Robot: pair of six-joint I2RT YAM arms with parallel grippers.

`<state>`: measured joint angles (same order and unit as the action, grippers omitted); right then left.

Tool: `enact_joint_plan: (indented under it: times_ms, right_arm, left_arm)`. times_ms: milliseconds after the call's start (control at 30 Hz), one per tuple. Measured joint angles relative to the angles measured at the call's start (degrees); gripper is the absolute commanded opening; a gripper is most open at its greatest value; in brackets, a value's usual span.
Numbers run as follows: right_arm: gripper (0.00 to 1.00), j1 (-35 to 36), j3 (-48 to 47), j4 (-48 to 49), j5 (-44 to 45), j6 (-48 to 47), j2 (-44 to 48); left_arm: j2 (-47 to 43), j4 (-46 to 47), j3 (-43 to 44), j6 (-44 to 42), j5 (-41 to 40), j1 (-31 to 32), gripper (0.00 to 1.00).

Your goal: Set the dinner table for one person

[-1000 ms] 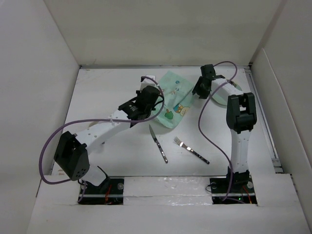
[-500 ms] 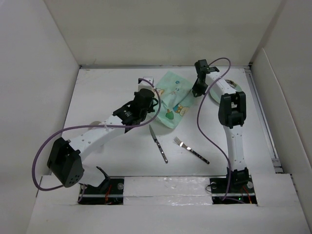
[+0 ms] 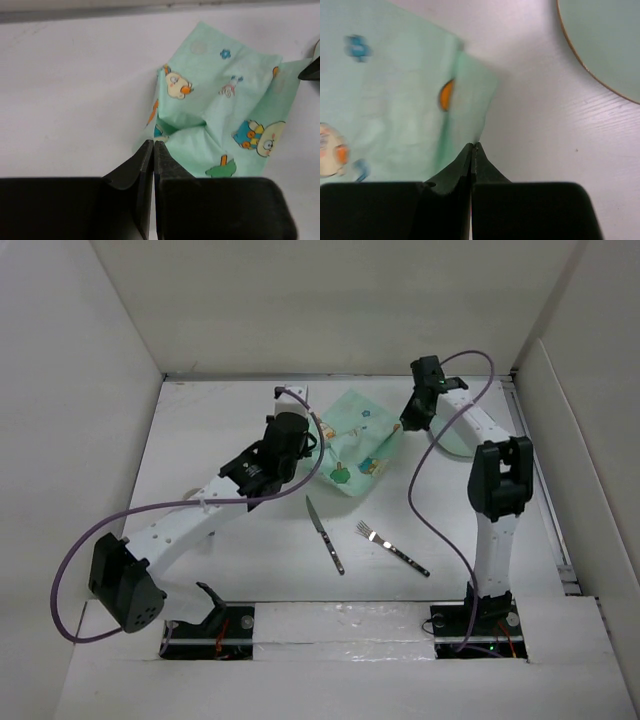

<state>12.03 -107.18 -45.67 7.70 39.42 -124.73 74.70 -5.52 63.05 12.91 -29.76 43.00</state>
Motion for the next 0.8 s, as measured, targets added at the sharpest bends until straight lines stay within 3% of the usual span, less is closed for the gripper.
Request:
enact_joint_plan:
  times_ms: [267, 433, 533, 633, 733, 800]
  right_arm:
    - [0.00, -0.7, 5.1, 9.6, 0.5, -5.5, 28.0]
    - [0.00, -3.2, 10.5, 12.0, -0.2, -8.0, 44.5]
    - [0.00, -3.9, 13.5, 12.6, -1.6, -9.3, 49.0]
    - [0.02, -3.3, 17.6, 13.4, -3.5, -9.9, 49.0]
    - [0.38, -1.9, 25.5, 14.9, -5.2, -9.0, 46.3]
    - [0.47, -0.6, 31.6, 15.0, -7.1, -8.3, 43.7]
  left_arm:
    - [7.8, -3.3, 23.2, -2.9, -1.6, -0.9, 0.00]
    - [8.9, -7.5, 34.5, -1.7, 3.5, -8.6, 0.00]
    - [8.7, -8.5, 38.1, -0.6, 5.8, -14.6, 0.00]
    - [6.6, -8.0, 35.6, 0.4, 7.4, -16.2, 0.00]
    - [1.4, -7.0, 25.7, 2.4, 10.1, -15.4, 0.00]
    - [-2.1, -6.8, 18.5, 4.0, 11.6, -15.1, 0.00]
